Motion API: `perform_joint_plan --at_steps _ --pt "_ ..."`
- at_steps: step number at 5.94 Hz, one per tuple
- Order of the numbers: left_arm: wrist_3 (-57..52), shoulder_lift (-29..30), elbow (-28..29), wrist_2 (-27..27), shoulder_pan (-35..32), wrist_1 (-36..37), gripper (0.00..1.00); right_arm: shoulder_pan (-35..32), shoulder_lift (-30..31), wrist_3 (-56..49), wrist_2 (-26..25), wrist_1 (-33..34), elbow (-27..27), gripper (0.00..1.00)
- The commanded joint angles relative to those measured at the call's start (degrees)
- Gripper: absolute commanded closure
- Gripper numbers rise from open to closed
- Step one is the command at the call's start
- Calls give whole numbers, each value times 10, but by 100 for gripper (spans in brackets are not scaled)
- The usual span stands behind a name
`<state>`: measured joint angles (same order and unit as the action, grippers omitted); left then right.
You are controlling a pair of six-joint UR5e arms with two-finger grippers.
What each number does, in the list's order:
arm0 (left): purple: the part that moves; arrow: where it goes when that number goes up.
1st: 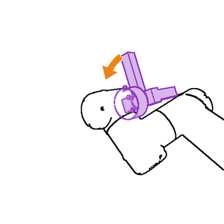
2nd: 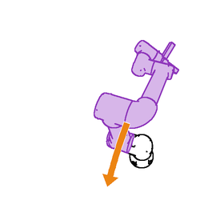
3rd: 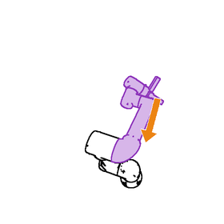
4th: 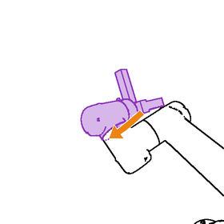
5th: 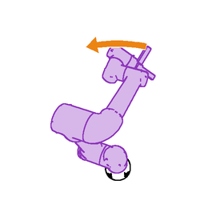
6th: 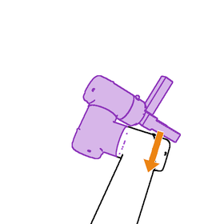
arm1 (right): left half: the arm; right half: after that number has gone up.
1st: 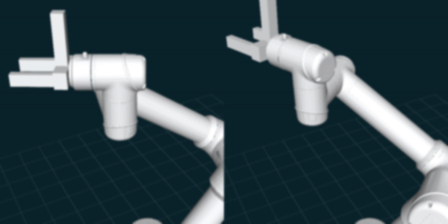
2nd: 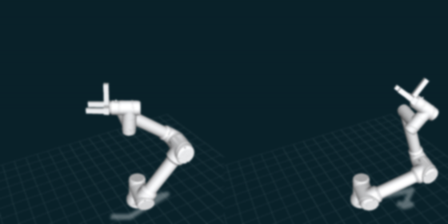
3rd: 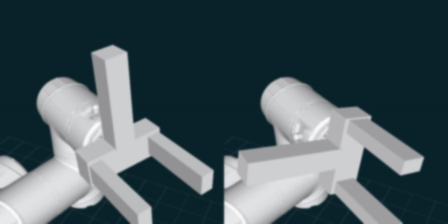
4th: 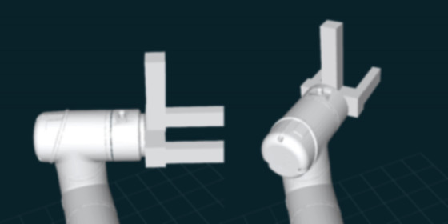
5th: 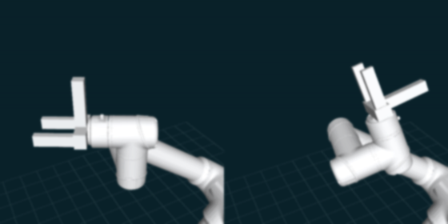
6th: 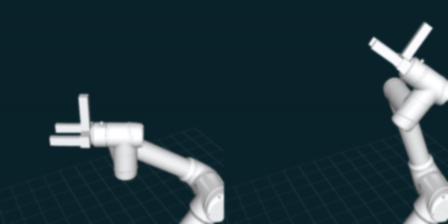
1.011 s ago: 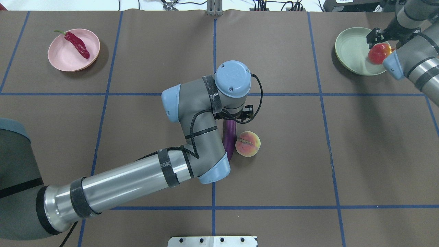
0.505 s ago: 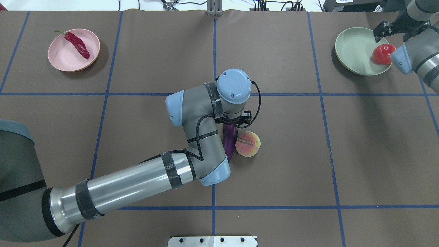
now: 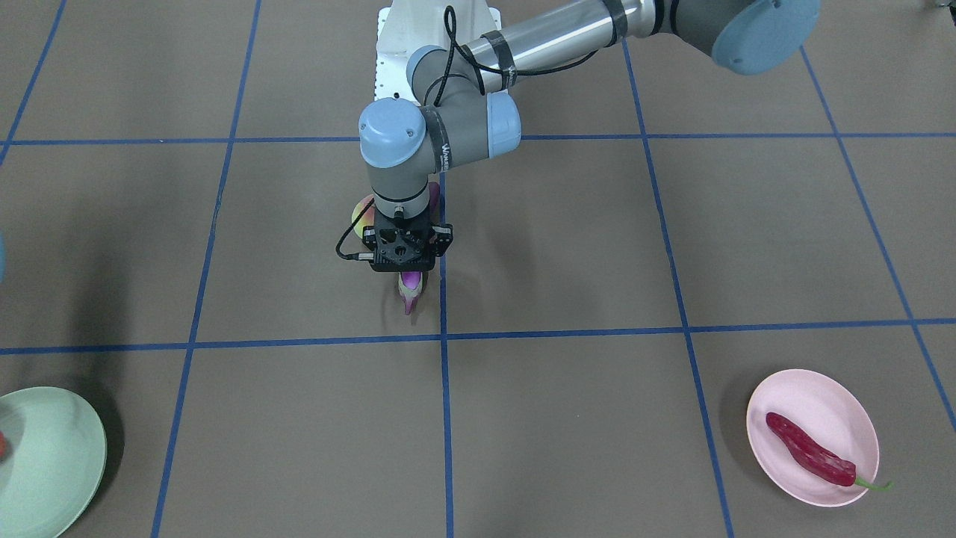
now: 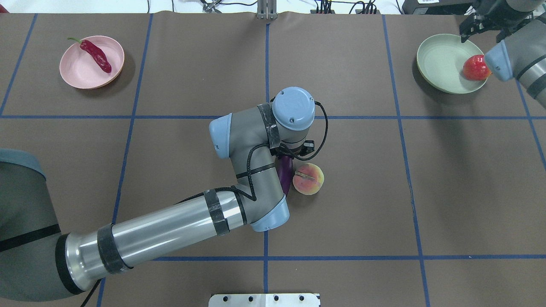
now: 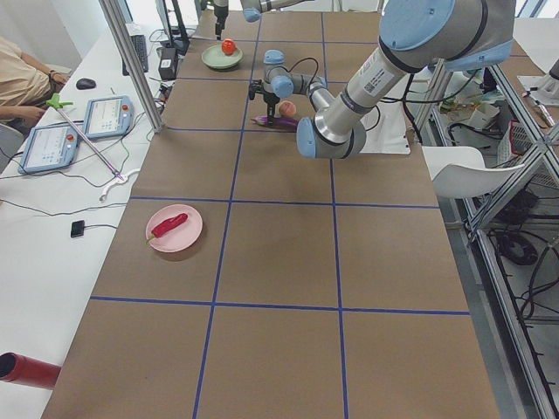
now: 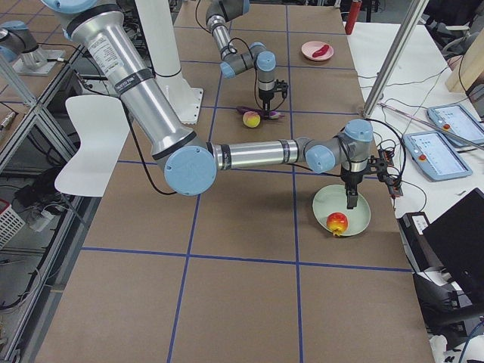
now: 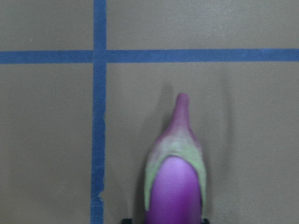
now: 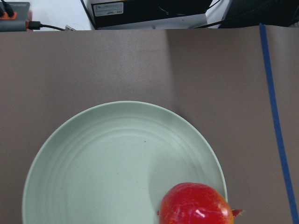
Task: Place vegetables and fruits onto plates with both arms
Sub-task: 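Carry the eggplant to the pink plate and release it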
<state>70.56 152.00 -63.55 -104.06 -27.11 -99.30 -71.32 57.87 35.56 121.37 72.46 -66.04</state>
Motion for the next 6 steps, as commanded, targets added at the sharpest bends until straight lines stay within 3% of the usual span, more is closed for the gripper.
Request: perform_joint_plan --at_steps 1,2,4,5,6 --pt "-5 4 -16 -17 -23 7 100 57 33 119 37 11 -117 0" --pt "-17 1 -26 -90 -79 17 100 117 34 215 28 6 -157 0" --pt "-141 -26 -24 -98 -166 35 100 205 39 340 -3 12 -249 0" --pt "-201 -55 -21 -106 -216 36 100 265 40 401 -55 14 -278 0" --pt "-275 -76 22 -105 -257 35 100 298 39 442 -67 15 -290 0"
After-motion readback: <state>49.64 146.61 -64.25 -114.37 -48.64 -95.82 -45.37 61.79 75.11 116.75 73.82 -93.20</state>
